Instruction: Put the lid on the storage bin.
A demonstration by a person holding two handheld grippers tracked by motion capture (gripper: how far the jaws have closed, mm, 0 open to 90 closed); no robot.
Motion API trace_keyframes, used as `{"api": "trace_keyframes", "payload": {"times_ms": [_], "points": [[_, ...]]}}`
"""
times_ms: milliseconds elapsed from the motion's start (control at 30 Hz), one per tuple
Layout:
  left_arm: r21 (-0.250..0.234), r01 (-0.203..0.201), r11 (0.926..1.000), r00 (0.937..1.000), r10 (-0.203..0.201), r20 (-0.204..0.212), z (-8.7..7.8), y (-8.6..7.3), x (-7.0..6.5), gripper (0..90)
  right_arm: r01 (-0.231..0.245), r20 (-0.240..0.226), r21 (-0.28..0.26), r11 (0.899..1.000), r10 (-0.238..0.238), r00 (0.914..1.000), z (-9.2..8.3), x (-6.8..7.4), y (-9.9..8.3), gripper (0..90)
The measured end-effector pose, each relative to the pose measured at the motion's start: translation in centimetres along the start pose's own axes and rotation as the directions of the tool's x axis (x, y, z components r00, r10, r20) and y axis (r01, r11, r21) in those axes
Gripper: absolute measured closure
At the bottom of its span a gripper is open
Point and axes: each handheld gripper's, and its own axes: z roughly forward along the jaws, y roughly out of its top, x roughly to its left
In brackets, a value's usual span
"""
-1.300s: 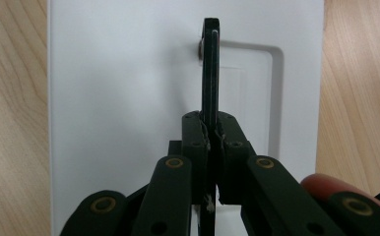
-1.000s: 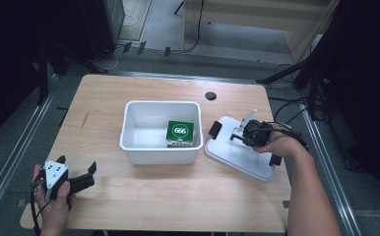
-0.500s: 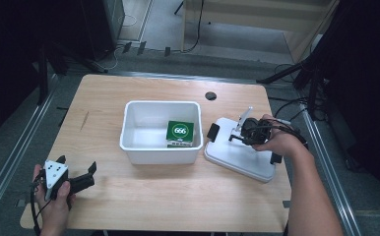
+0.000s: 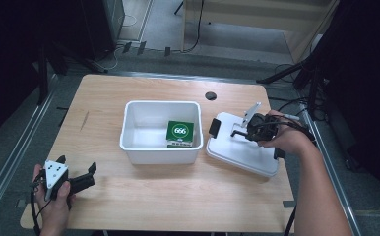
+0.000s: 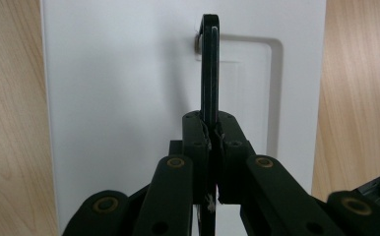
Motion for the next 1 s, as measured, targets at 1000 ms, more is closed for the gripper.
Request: {"api": "trace_keyframes", "payload": {"times_ms": [1000], "points": [[0.002,0.002,1.0000,1.0000,-0.002,-0.001,0.0,0.0,0.0,0.0,0.060,0.048,-0.047,0.997,-0.057,0.9972,-7.5,-0.9,2.1,85.7]]}}
